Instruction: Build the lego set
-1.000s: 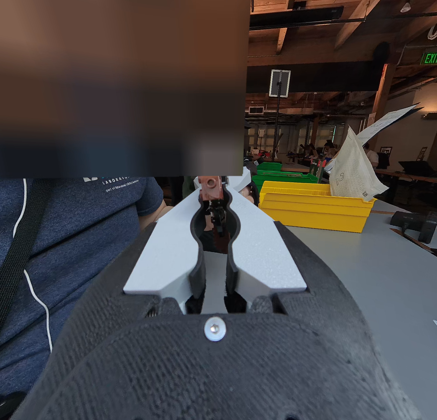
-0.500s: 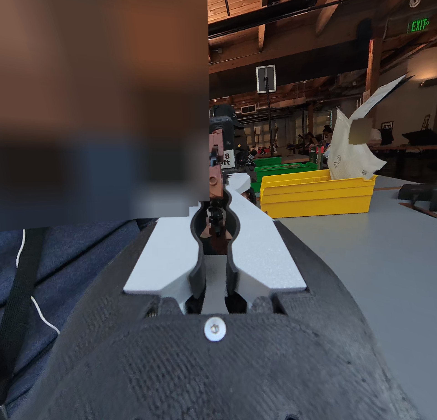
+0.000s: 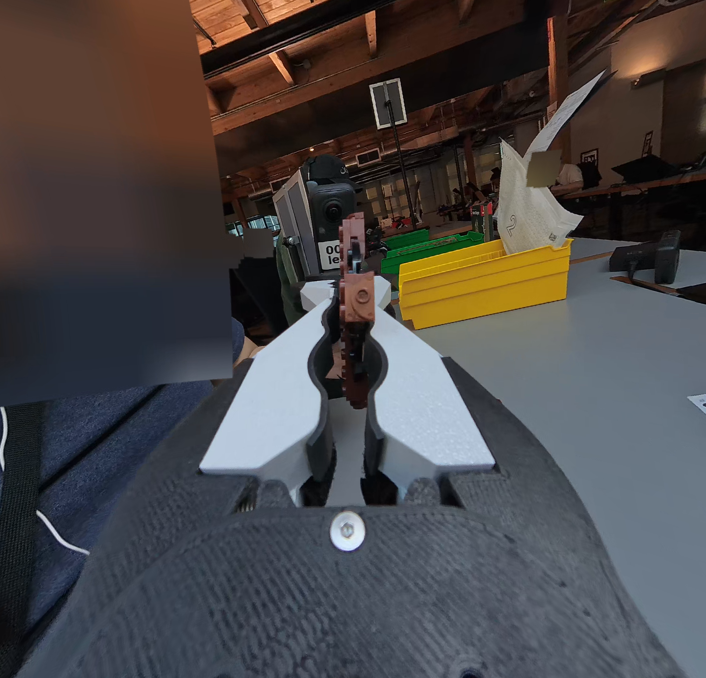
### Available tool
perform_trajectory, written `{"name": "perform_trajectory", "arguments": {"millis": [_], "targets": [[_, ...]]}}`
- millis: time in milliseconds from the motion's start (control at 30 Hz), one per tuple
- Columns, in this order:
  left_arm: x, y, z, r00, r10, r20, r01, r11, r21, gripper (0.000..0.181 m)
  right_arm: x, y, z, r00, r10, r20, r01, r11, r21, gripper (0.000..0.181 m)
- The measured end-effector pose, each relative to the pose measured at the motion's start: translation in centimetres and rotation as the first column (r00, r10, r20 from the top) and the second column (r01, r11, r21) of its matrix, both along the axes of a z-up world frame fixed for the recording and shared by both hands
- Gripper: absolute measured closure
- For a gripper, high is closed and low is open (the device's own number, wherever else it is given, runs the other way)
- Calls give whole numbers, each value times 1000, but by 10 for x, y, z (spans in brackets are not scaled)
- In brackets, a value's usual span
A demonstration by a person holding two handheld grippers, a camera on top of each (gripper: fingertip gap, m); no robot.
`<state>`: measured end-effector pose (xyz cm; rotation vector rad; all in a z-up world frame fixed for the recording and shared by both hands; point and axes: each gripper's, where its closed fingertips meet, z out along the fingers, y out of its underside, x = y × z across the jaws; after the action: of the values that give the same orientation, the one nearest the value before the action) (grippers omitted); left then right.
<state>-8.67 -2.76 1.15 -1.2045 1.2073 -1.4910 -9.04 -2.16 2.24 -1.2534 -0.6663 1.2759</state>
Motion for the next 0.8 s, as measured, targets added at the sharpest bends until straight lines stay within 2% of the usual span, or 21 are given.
{"name": "perform_trajectory", "arguments": {"millis": [333,433,500,600,667,733,800], "targets": [[1,-6,0,1000,-13,-1,13,1000,29,172,0,-6,-1,999,47,-7,-47,999,4,174],[-2,-8,5,1000,-14,18,13,997,70,172,-2,-10,6,997,60,-43,-57,997,56,174],[-4,-10,6,1000,5,12,-7,988,157,172,-3,-12,6,997,70,-40,-67,995,76,171],[-6,-8,-1,996,83,-45,-62,933,354,172,3,-3,0,993,-58,99,45,990,135,131],[-7,-3,-8,986,142,-85,-85,877,473,172,12,-2,-1,955,-198,221,134,952,274,126],[-8,-3,-18,979,148,-143,-49,842,538,172,15,-7,-8,863,-338,376,153,884,442,124],[-9,-6,-30,969,130,-209,9,829,559,172,11,-11,-18,757,-444,480,117,814,569,132]]}}
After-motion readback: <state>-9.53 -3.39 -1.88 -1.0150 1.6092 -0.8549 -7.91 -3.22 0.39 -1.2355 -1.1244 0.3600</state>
